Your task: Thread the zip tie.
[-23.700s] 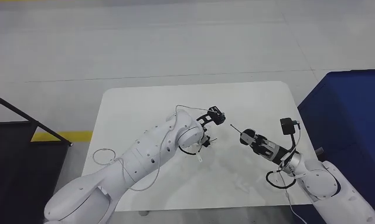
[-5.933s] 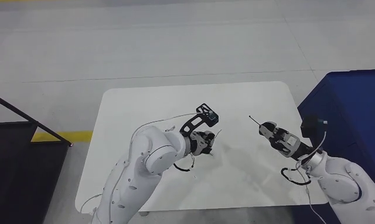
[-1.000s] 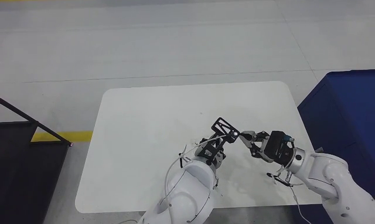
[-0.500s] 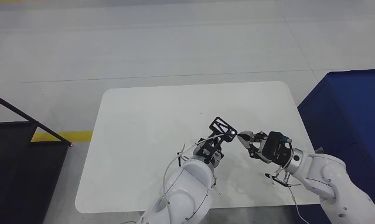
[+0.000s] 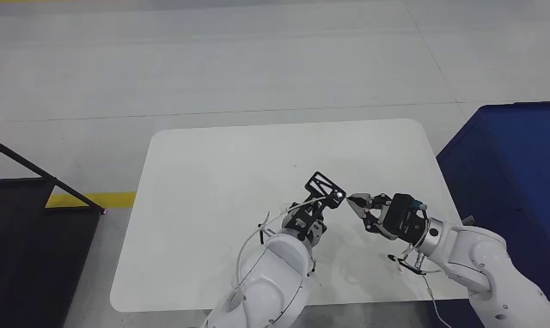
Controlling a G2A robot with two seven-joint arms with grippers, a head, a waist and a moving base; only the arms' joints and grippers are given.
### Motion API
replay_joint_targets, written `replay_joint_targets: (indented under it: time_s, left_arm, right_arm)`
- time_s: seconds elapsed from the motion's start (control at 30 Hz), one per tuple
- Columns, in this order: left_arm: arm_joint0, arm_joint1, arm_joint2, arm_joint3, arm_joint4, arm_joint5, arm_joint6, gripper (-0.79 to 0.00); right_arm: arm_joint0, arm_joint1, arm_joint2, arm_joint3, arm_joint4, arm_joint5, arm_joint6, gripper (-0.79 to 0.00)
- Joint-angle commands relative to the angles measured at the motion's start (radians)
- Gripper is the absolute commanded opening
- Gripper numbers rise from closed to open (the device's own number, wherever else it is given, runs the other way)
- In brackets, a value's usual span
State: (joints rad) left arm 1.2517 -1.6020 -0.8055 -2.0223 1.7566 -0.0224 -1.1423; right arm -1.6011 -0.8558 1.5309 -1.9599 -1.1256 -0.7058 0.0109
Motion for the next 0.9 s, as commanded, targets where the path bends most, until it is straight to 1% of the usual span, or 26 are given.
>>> replay_joint_targets:
  time_s: [0.0, 0.1, 0.2, 0.47, 0.57, 0.83, 0.87]
  left_arm:
    - [0.003, -0.001, -0.002, 0.000, -0.003, -0.003, 0.000, -0.785]
    - [0.004, -0.002, -0.010, 0.001, -0.011, -0.004, 0.001, -0.785]
    - [0.005, -0.004, -0.030, 0.003, -0.073, -0.016, -0.005, -0.785]
    - [-0.003, 0.003, -0.131, -0.034, -0.273, -0.122, -0.055, -0.785]
    - [-0.013, 0.008, -0.155, -0.049, -0.284, -0.162, -0.088, -0.785]
    - [-0.013, 0.008, -0.155, -0.049, -0.284, -0.162, -0.088, -0.785]
    - [-0.008, 0.011, -0.145, -0.036, -0.262, -0.190, -0.088, -0.785]
  right_arm:
    - [0.000, 0.000, 0.000, 0.000, 0.000, 0.000, 0.000, -0.785]
    - [0.000, 0.000, 0.000, 0.000, 0.000, 0.000, 0.000, -0.785]
    - [0.000, 0.000, 0.000, 0.000, 0.000, 0.000, 0.000, -0.785]
    - [0.000, 0.000, 0.000, 0.000, 0.000, 0.000, 0.000, -0.785]
    - [0.000, 0.000, 0.000, 0.000, 0.000, 0.000, 0.000, -0.785]
    - [0.000, 0.000, 0.000, 0.000, 0.000, 0.000, 0.000, -0.785]
    - [-0.001, -0.001, -0.002, 0.000, 0.011, 0.003, -0.004, -0.785]
